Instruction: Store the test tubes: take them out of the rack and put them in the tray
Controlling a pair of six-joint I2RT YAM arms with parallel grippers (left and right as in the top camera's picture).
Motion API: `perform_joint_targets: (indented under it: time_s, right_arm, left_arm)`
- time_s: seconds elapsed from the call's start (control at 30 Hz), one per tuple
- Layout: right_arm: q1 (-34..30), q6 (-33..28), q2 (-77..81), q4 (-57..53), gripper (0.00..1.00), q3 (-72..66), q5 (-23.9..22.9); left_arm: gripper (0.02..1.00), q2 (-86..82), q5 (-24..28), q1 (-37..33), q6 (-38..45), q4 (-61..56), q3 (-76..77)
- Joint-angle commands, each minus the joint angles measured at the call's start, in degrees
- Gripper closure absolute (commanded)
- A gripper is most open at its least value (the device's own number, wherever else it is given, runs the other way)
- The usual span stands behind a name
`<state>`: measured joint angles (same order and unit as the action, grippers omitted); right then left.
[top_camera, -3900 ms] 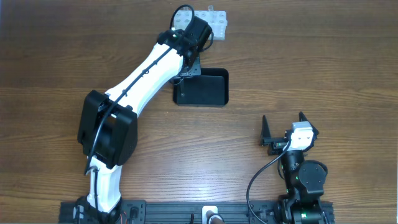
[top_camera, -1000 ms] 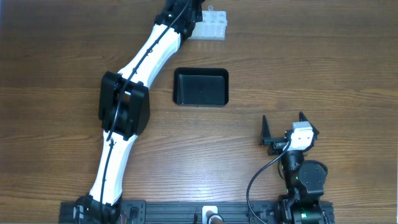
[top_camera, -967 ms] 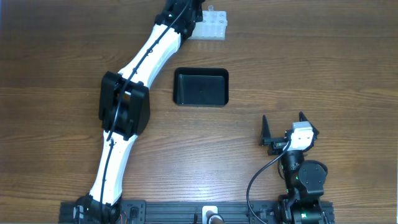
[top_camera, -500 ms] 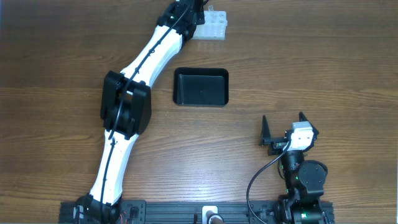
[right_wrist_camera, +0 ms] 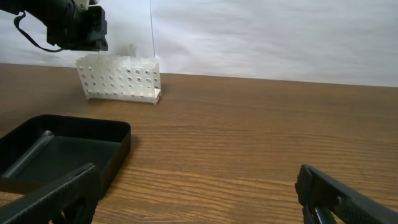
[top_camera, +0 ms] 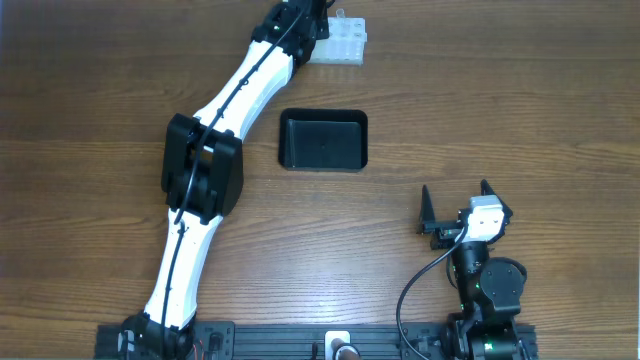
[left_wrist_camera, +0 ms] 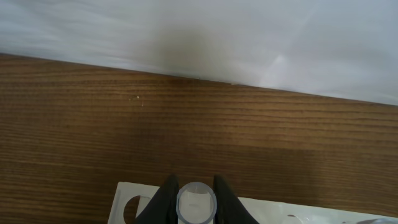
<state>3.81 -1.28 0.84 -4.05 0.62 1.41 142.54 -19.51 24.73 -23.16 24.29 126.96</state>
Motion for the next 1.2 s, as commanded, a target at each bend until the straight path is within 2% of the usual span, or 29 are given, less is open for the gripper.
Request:
perform_joint_targets:
  time_s: [0.03,0.6,0.87,0.97,1.07,1.2]
  right_arm:
    - [0.3,0.4,-0.6,-0.1,0.009,-0.3,-0.2]
    - [0.3,0.4,-0.6,-0.1,0.009,-0.3,-0.2]
    - [0.3,0.4,-0.6,-0.1,0.007,-0.3,-0.2]
    - [0.3,0.4,-0.6,-0.1,0.007,-0.3,-0.2]
    - [0.3,0.4,-0.6,-0.1,0.009,-0.3,-0.2]
    - [0.3,0.4,-0.6,-0.1,0.009,-0.3,-0.2]
  left_arm:
    - [0.897,0.7,0.4,-0.2,0.0,-0.5,0.2]
    - [0.917,-16.5,0.4,0.1,2.2,0.7,0.2]
    - [0.915,-24.0,0.7,3.2,1.8,12.6,0.2]
    - [0.921,-24.5,1.9,5.0,-1.7,22.1,0.2]
    - [0.978,-23.8,2.1,7.0,-11.7,35.7,-0.1]
    - [0.976,-21.4,2.1,9.0,-22.4,46.9,-0.7]
